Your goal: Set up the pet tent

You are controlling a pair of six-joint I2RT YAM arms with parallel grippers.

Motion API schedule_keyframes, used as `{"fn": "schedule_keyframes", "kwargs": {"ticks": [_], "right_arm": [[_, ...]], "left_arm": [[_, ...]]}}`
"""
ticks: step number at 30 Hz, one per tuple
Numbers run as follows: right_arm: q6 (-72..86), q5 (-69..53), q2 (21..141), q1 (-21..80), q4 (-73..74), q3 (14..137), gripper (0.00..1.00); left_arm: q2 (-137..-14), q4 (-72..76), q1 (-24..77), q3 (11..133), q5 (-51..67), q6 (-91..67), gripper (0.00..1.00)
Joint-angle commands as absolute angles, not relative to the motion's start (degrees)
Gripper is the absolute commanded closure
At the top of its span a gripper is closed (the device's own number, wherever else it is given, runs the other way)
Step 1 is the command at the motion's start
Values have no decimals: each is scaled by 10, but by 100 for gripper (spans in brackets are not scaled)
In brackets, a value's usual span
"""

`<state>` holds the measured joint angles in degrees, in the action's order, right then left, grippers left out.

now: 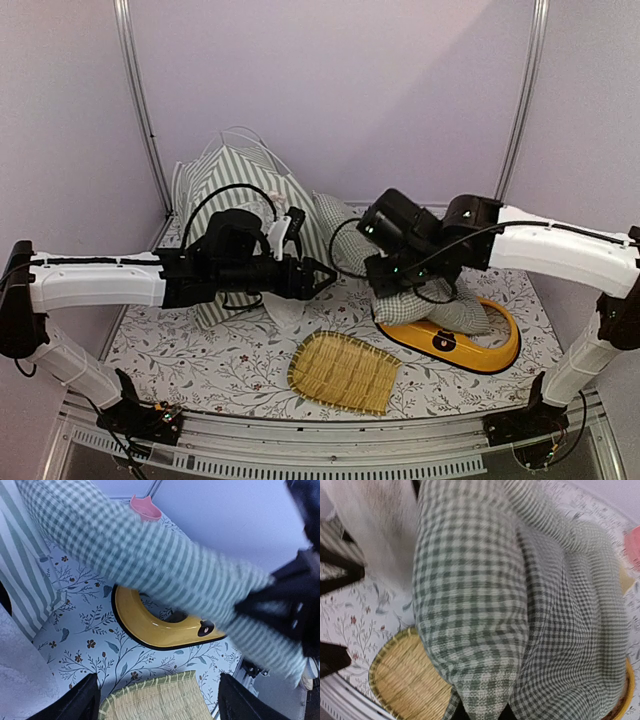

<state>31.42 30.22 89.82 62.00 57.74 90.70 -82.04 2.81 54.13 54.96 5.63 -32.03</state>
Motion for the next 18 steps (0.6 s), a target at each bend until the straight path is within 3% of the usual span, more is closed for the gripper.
{"fn": "schedule_keyframes", "kwargs": {"ticks": [1, 3, 5, 8, 11, 18], "right_arm": [[360, 59, 926, 662, 365, 759, 99], [376, 1, 928, 665, 295, 712, 81], [381, -5, 917, 665, 274, 698, 52], [376, 33, 877, 664, 269, 685, 26], [360, 58, 837, 648, 270, 681, 13], [309, 50, 770, 518, 270, 639, 2]], "left_arm": [[-815, 33, 528, 519, 45, -333, 19], [-812, 32, 527, 504, 40, -338, 19], [-810, 29, 527, 491, 32, -340, 19], [-806, 27, 527, 471, 20, -345, 19], [-802, 26, 527, 457, 10, -349, 19], [-787, 25, 528, 428, -2, -372, 19]]}}
